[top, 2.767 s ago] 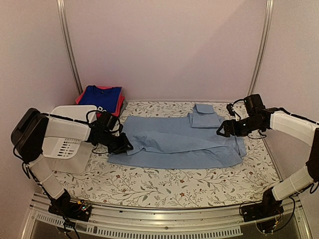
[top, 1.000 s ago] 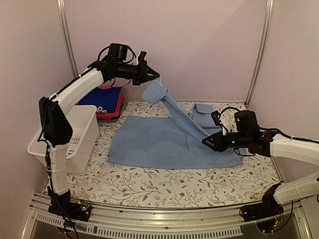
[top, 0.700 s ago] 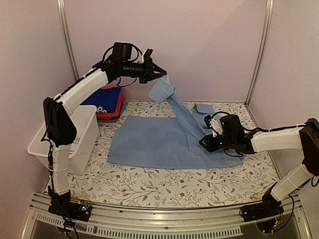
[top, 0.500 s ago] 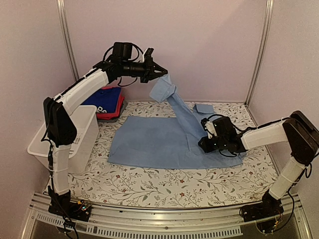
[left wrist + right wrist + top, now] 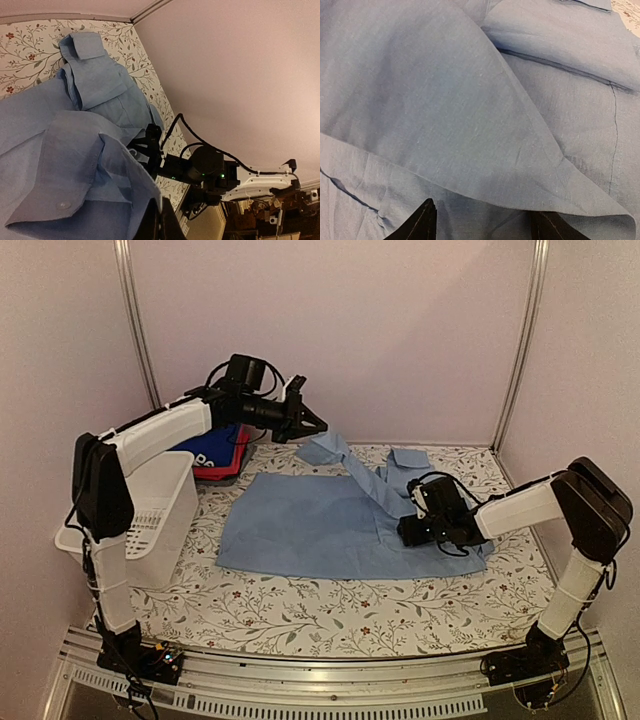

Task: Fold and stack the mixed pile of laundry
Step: Adjust the 1/3-folded shirt at the center of the board.

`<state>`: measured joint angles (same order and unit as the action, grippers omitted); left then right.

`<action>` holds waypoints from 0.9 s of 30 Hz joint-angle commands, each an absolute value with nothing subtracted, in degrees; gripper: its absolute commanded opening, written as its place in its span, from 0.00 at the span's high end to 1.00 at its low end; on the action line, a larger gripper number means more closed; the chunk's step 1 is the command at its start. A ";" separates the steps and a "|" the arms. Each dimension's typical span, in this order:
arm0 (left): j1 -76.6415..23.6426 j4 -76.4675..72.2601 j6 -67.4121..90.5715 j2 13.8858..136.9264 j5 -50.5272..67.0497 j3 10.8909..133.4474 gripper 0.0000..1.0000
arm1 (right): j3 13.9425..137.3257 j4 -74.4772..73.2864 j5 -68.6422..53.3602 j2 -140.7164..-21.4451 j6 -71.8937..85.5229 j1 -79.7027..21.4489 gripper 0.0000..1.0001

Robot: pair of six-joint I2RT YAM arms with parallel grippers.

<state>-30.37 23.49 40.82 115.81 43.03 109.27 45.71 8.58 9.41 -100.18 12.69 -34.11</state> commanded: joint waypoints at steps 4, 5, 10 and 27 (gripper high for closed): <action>-28.94 25.91 34.22 104.37 42.64 91.76 1.00 | 45.19 3.92 0.72 -90.80 11.27 -34.37 0.38; -28.04 25.93 34.34 103.39 42.22 88.62 1.00 | 44.79 2.90 -0.29 -89.21 11.09 -34.39 0.38; -22.60 26.54 33.78 96.82 41.03 76.14 1.00 | 42.08 -4.32 -1.19 -78.97 10.98 -34.24 0.39; -18.41 36.69 23.11 101.30 37.70 67.59 1.00 | 39.70 -14.53 -8.29 -72.60 14.51 -25.50 0.32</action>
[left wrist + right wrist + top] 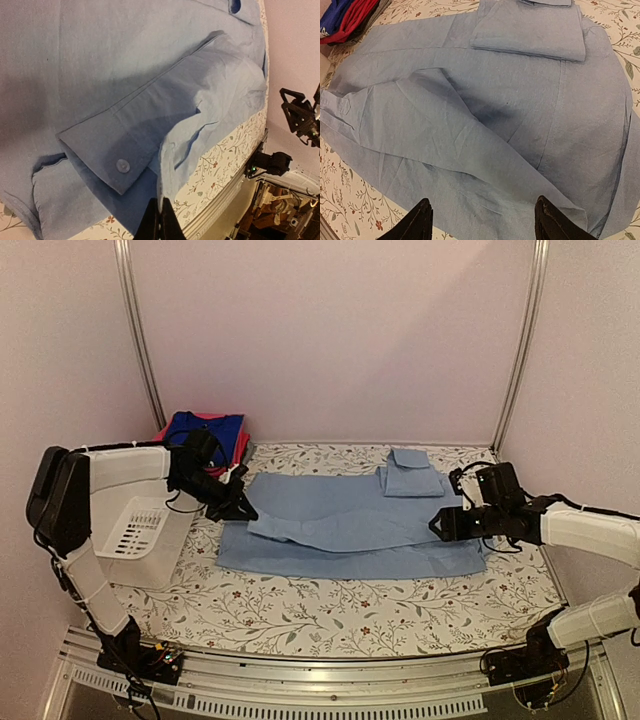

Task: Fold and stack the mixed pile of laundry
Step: Adjust the 1/3-folded shirt at the center of the board.

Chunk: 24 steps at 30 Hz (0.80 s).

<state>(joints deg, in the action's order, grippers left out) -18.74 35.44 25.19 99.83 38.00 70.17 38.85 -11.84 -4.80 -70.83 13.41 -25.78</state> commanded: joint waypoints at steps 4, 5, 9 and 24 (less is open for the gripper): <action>-18.39 36.29 23.18 101.73 34.20 65.75 1.00 | 40.37 -15.68 -8.25 -77.51 13.76 -25.42 0.31; -18.31 36.50 23.27 102.04 32.85 65.41 1.00 | 40.53 -15.91 -8.18 -78.67 13.79 -25.10 0.31; -18.50 36.81 23.50 104.12 28.47 63.29 1.00 | 41.40 -17.05 -8.42 -80.93 14.56 -22.91 0.31; -20.36 33.65 24.41 102.48 24.22 62.16 0.61 | 46.39 -21.88 -9.70 -82.22 11.15 -20.80 0.34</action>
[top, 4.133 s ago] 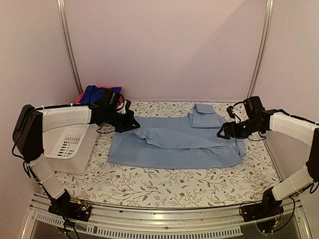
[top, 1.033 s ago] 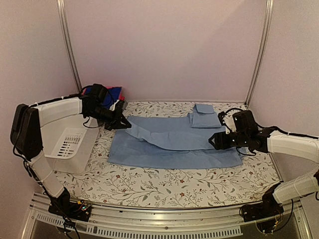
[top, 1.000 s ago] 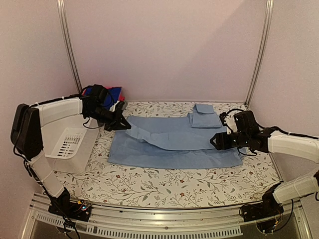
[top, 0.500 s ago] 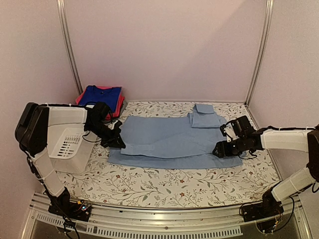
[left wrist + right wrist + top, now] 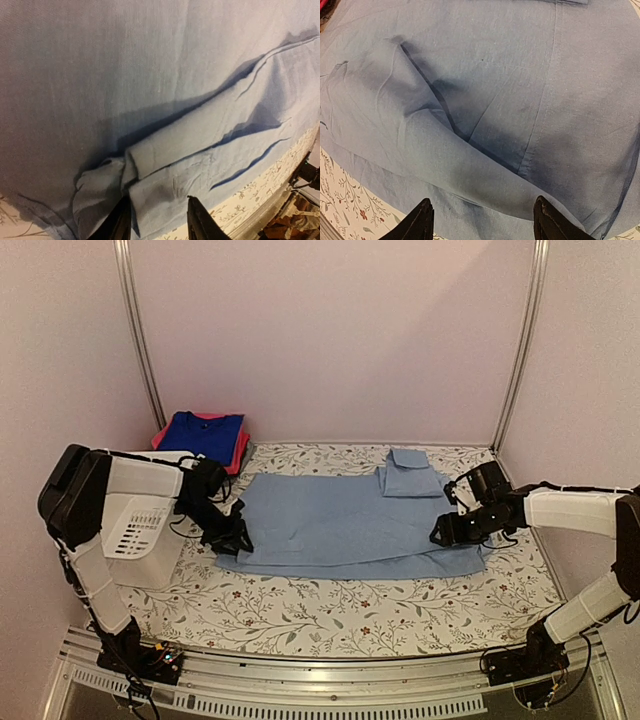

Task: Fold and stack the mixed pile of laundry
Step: Adjust the 1/3-folded shirt at the center of the board.

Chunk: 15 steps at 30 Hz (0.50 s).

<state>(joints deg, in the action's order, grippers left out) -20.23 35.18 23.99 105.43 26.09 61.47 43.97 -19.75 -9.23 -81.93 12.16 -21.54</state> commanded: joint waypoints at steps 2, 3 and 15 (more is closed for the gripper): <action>-20.36 33.30 25.09 101.69 23.92 63.24 0.59 | 47.49 -21.88 -9.36 -82.27 11.44 -20.72 0.35; -20.38 32.85 25.20 101.43 24.24 63.77 0.59 | 48.11 -21.74 -9.54 -82.54 11.50 -20.66 0.37; -26.19 30.56 21.26 104.40 20.28 72.02 0.47 | 52.69 -21.00 -17.03 -90.04 10.36 -20.85 0.57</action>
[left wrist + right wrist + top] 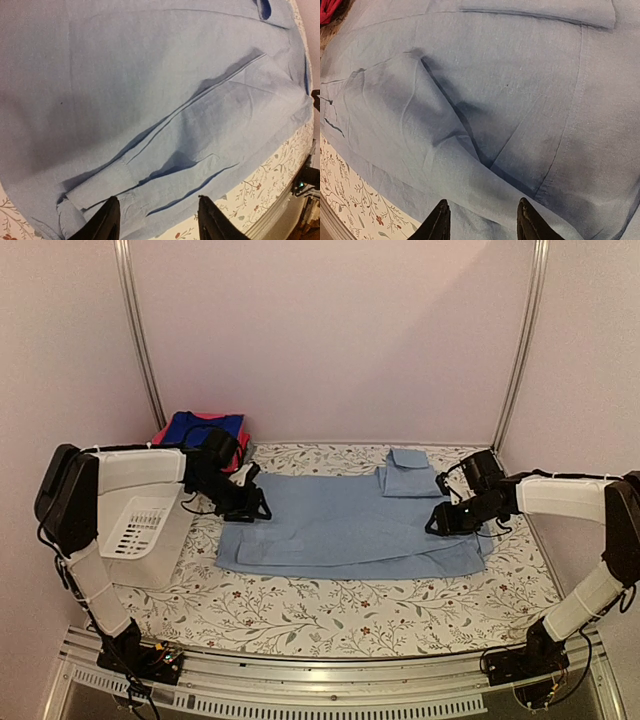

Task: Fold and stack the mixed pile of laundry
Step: Adjust the 1/3-folded shirt at the center of the board.

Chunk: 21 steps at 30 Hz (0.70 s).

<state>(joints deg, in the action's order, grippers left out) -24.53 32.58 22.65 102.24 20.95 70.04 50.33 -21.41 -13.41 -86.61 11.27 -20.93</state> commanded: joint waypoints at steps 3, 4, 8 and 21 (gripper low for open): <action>-26.21 29.23 22.59 107.20 20.58 71.99 0.48 | 52.09 -21.53 -17.35 -93.62 9.38 -20.89 0.60; -26.29 29.30 22.72 107.92 20.51 71.87 0.48 | 51.73 -21.91 -17.06 -95.17 9.13 -20.89 0.62; -26.61 30.13 22.59 108.73 18.89 69.11 0.50 | 49.21 -23.38 -15.72 -97.78 9.26 -20.84 0.67; -26.78 34.80 21.37 105.26 15.79 63.18 0.46 | 48.23 -29.72 -18.85 -97.01 13.14 -16.12 0.52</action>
